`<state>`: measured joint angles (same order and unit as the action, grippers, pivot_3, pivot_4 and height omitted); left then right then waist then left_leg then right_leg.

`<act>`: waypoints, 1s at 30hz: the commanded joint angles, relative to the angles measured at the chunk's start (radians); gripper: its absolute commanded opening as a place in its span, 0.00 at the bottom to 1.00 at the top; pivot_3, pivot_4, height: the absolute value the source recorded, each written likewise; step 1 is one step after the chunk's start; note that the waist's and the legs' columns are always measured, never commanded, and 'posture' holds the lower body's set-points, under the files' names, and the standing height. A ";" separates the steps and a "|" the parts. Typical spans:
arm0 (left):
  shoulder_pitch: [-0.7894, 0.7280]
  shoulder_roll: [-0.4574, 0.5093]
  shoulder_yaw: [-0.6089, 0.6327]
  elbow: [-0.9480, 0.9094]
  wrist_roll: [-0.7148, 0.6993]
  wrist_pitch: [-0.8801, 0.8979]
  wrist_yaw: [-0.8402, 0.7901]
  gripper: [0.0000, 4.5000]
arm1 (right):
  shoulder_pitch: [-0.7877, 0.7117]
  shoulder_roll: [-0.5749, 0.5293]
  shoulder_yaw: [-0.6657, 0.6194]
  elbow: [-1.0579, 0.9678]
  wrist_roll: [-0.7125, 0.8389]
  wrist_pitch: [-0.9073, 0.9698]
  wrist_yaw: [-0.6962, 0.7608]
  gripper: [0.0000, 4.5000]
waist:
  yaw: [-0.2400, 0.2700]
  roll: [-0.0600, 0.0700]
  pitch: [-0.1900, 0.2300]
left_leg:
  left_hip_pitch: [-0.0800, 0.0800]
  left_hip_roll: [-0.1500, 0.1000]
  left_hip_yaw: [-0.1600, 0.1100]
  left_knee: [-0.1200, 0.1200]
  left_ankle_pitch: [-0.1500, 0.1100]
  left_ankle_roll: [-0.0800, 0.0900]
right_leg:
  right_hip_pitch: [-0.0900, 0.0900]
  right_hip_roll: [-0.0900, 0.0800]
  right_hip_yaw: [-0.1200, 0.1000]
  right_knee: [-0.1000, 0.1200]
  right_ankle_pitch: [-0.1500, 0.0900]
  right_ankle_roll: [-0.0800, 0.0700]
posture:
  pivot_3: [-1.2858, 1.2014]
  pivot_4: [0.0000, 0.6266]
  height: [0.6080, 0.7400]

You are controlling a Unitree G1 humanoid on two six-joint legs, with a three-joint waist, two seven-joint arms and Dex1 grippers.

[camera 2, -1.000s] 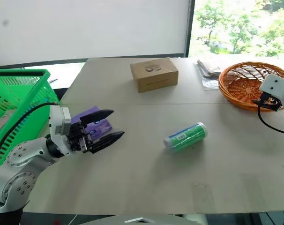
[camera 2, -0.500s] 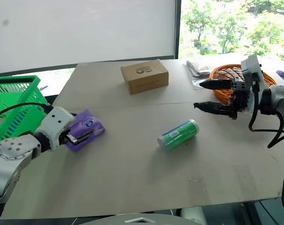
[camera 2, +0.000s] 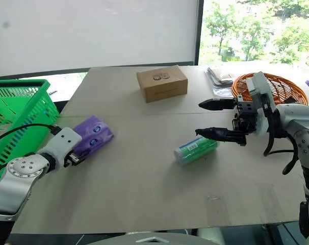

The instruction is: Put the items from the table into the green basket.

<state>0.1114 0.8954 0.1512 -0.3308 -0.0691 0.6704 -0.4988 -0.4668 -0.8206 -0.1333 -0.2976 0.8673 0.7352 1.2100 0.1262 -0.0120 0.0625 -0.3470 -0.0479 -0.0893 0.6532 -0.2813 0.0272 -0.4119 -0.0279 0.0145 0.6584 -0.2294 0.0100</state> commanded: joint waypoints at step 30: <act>-0.115 0.226 0.455 0.365 0.302 -0.118 0.175 0.12 | -0.191 0.247 0.052 -0.038 0.088 -0.008 -0.156 1.00 | 0.050 -0.013 -0.004 | -0.010 -0.002 -0.004 -0.003 -0.002 -0.001 | -0.011 -0.002 -0.005 -0.001 0.001 -0.001 | 0.63 0.00 1.00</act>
<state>0.0032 1.1113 0.5709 0.0382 0.2235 0.5876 -0.3402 -0.6308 -0.5746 -0.0756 -0.3176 0.9504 0.7383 1.0603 0.1763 -0.0246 0.0586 -0.3571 -0.0495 -0.0929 0.6509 -0.2834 0.0263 -0.4225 -0.0300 0.0098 0.6573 -0.2285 0.0088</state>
